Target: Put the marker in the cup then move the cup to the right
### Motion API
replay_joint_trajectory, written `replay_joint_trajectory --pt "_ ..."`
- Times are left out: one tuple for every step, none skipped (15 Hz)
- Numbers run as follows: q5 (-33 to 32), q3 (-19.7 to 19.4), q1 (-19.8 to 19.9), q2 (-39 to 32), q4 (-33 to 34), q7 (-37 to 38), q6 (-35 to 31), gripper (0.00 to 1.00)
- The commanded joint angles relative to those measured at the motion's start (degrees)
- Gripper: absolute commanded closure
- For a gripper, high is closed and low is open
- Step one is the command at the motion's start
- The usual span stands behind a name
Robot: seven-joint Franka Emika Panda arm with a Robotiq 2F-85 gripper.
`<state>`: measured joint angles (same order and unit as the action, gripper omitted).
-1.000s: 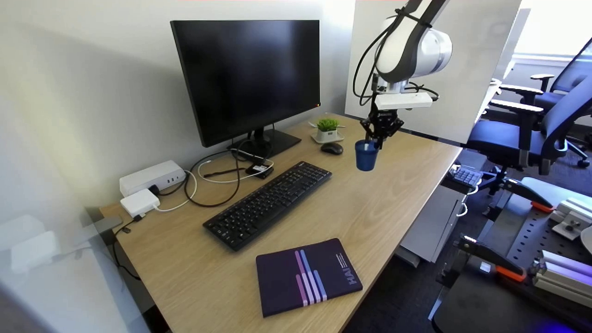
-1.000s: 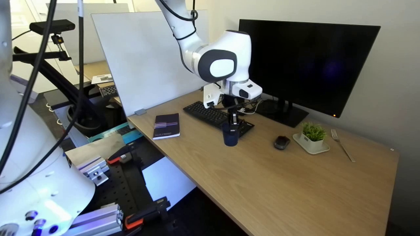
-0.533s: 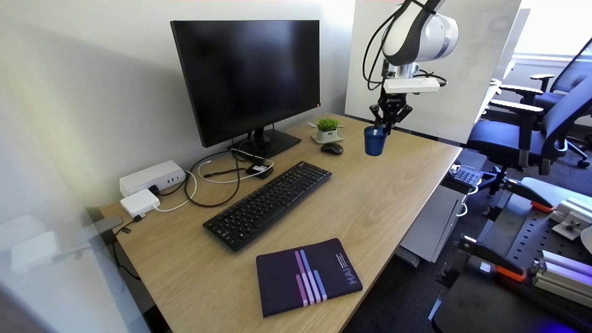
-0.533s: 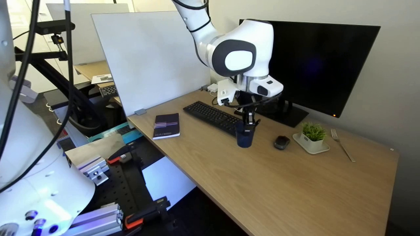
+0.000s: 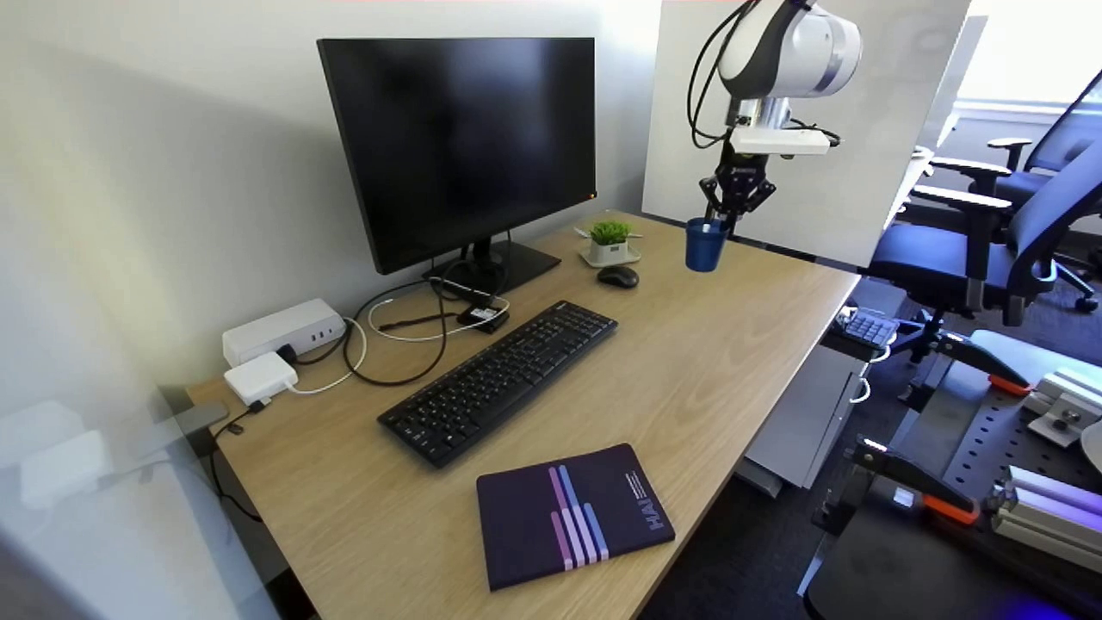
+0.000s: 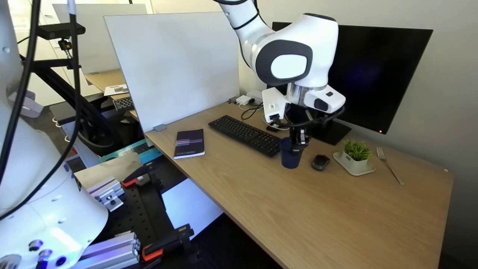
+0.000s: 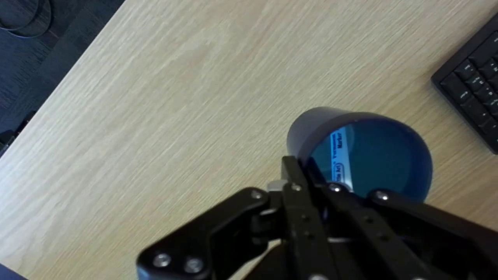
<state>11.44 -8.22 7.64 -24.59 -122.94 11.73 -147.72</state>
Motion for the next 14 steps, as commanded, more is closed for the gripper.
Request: replay_joint_trajectory --pt "3.2 2.3 4.3 -1.9 3.0 -6.5 3.1 0.99" --pt "3.5 2.2 5.0 -2.6 3.7 -7.5 3.6 0.99" --pt "3.5 2.1 5.7 -3.4 4.5 -8.4 4.4 0.99" --pt "3.7 2.1 6.5 -4.2 5.4 -9.4 5.0 0.99" --pt "3.7 2.0 7.3 -5.2 6.5 -10.1 5.7 0.99" --pt "3.7 1.9 8.0 -6.1 7.5 -10.6 6.4 0.99" --pt "3.6 1.8 8.7 -7.0 8.6 -11.0 7.0 0.99" --pt "3.5 1.7 9.3 -7.8 9.6 -11.4 7.8 0.99" --pt "3.3 1.5 9.9 -8.5 10.7 -11.7 8.4 0.99" --pt "3.3 1.5 10.4 -9.1 11.6 -12.0 8.8 0.99" --pt "3.2 1.5 10.8 -9.7 12.6 -12.2 9.4 0.99" --pt "3.3 1.6 11.3 -10.2 13.5 -12.5 10.0 0.99" --pt "3.1 1.5 11.5 -10.6 14.4 -12.6 10.6 0.99" --pt "2.1 0.5 10.0 -9.5 11.9 -10.8 7.7 0.99"
